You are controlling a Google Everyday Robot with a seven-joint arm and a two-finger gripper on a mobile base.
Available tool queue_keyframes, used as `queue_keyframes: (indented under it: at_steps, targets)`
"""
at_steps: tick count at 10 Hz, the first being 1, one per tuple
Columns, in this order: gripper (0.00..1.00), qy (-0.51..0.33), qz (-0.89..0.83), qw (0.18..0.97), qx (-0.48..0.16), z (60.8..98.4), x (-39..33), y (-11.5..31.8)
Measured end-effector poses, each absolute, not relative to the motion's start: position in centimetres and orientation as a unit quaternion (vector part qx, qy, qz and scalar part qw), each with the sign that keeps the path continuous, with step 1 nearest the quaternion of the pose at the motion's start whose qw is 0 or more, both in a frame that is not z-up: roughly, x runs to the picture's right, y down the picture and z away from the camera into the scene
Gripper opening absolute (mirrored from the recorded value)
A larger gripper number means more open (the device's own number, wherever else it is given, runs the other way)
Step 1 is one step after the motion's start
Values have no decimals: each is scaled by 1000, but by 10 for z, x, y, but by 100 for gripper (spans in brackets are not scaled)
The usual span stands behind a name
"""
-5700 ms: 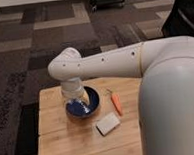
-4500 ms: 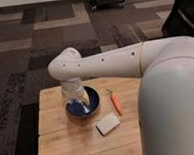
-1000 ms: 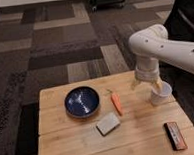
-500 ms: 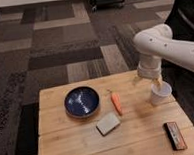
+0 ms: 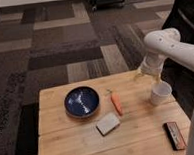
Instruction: Place the ceramic cup in the ceramic bowl
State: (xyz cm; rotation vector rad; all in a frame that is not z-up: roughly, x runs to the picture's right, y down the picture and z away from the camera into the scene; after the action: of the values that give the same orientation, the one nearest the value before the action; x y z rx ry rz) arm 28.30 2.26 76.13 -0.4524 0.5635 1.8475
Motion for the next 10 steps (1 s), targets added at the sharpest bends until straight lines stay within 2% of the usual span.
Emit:
queue_keyframes:
  at_steps: [3,5,6,7,8,10]
  targets:
    - [64,239,770,551,-213,781,291,45]
    - [40,272,765,547,-202,790,301,55]
    - [24,284,764,547,-191,791,301,53]
    - [16,286,764,548,-185,790,300,49]
    - [2,287,763,554,-170,785,296,38]
    - [0,274,762,565,-158,763,277,10]
